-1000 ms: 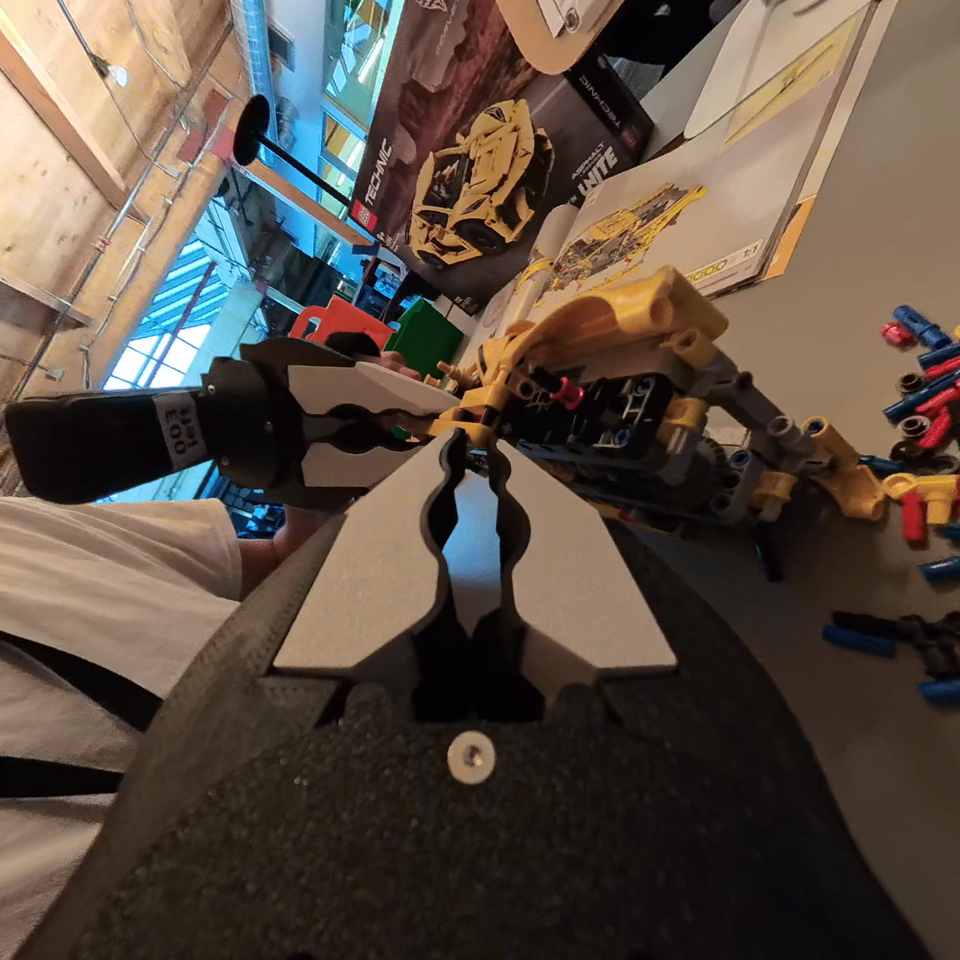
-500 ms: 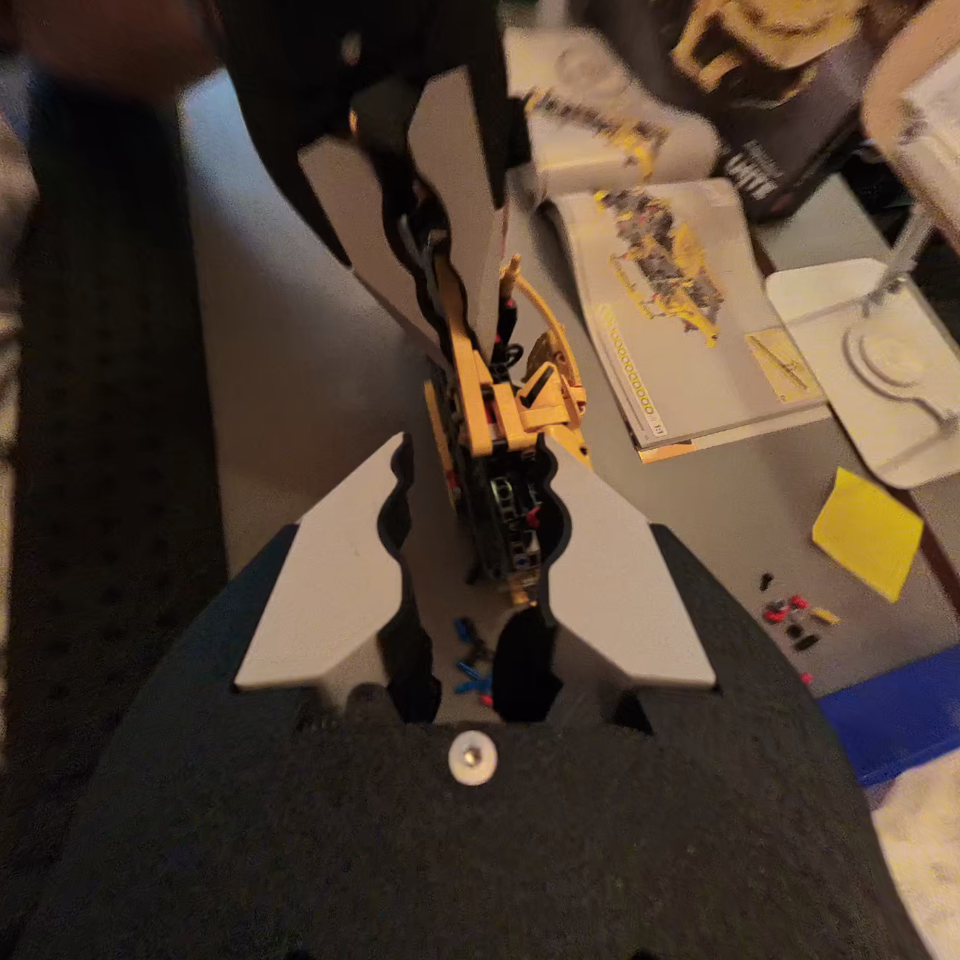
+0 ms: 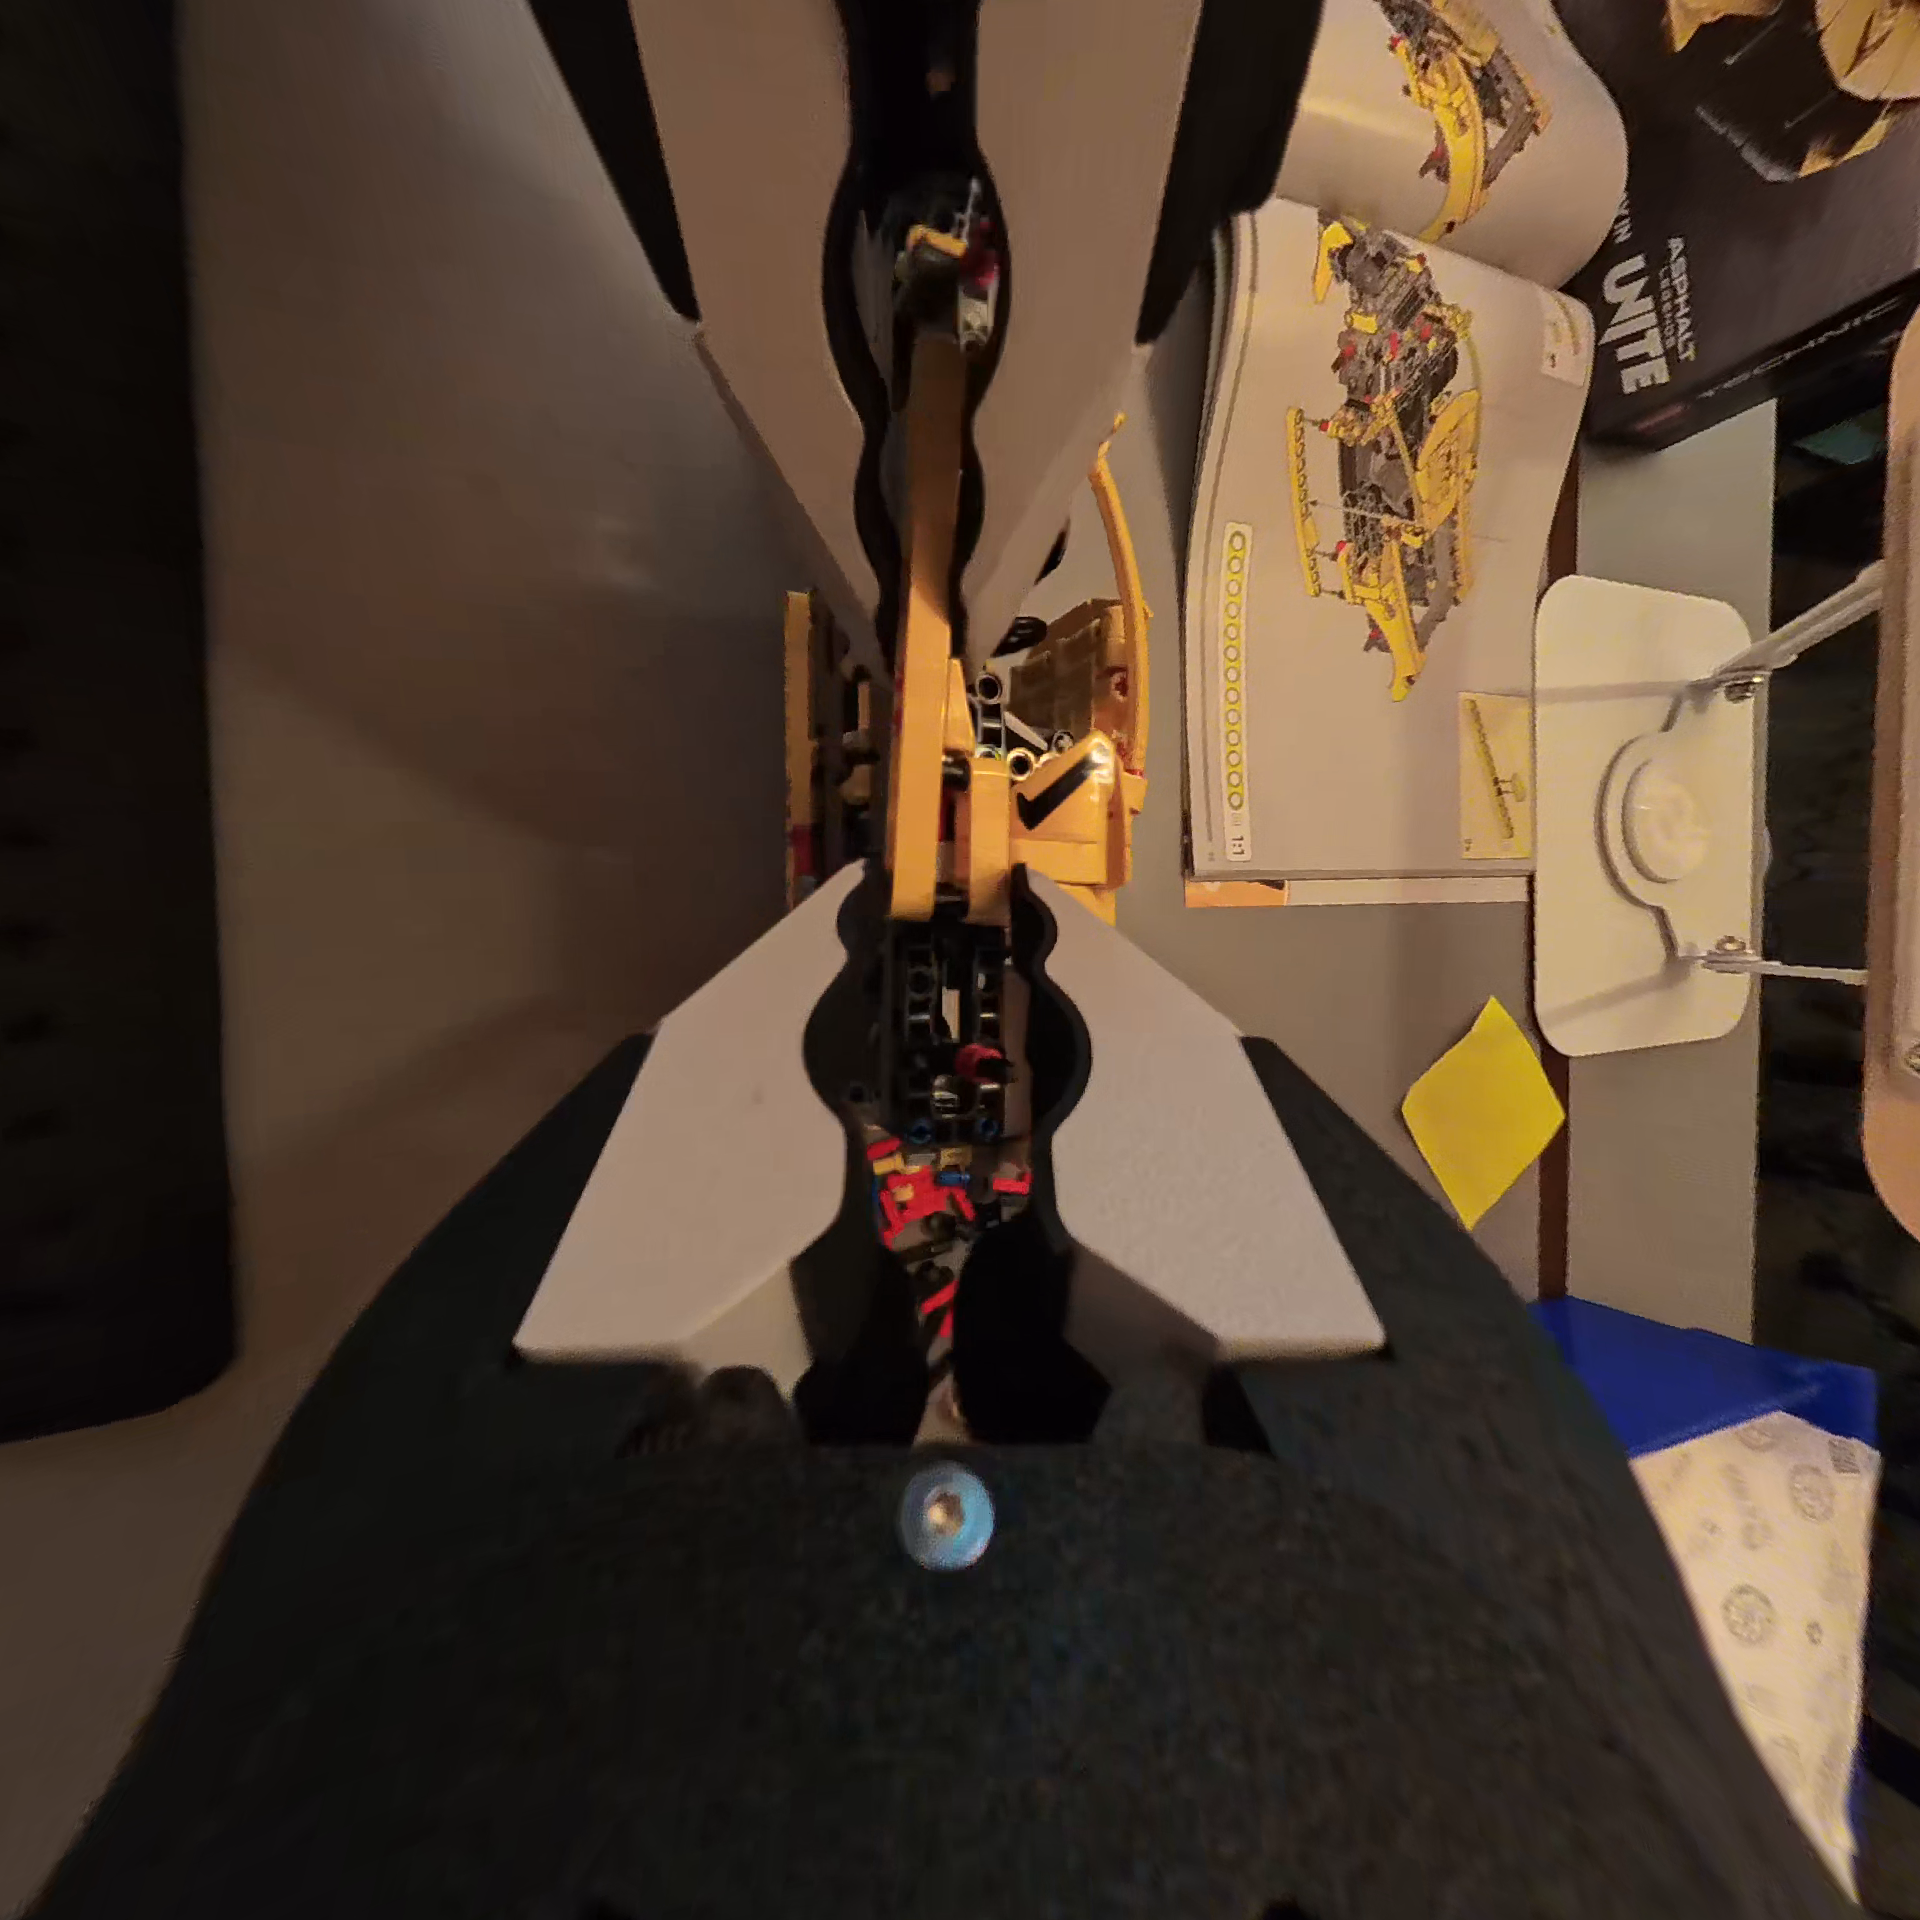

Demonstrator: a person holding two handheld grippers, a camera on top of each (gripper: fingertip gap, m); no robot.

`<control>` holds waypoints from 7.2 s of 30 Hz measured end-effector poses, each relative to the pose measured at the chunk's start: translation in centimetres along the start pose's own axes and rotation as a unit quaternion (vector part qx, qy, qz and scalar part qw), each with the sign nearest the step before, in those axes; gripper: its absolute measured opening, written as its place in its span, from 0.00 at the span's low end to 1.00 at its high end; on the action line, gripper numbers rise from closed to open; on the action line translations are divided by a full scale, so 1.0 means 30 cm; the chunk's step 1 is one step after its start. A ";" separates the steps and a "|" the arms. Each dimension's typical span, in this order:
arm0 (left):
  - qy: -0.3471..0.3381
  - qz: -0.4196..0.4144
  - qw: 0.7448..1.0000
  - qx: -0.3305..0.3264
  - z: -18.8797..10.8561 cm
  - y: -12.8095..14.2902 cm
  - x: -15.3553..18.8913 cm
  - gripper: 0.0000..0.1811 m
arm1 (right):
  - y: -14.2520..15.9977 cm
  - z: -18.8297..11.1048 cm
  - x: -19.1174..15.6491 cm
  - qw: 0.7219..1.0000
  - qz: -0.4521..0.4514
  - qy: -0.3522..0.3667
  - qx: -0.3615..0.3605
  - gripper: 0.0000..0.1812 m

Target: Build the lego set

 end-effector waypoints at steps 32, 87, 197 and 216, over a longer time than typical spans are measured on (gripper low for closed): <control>-0.003 0.003 1.000 0.002 -0.001 -0.003 0.004 0.05 | 0.056 0.062 0.021 0.985 0.058 -0.133 -0.091 0.32; 0.005 -0.197 0.974 0.114 -0.074 0.095 -0.051 0.26 | -0.049 0.031 -0.008 0.992 0.024 -0.123 0.021 0.10; 0.100 -0.085 0.990 -0.057 0.163 -0.122 0.015 0.48 | 0.065 -0.048 -0.091 0.531 0.668 -0.229 0.468 0.02; 0.108 -0.093 0.989 -0.049 0.186 -0.173 0.006 0.31 | 0.068 -0.058 -0.078 0.606 0.664 -0.154 0.410 0.02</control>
Point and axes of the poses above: each gripper's, where its closed fingertips meet, z out along the fingers, y out of its underside, x = y × z across the jaws, the point moved 1 cm from there along -z, back along the fingers, and after that the axes turned 7 degrees about -y, right-handed, at the moved point
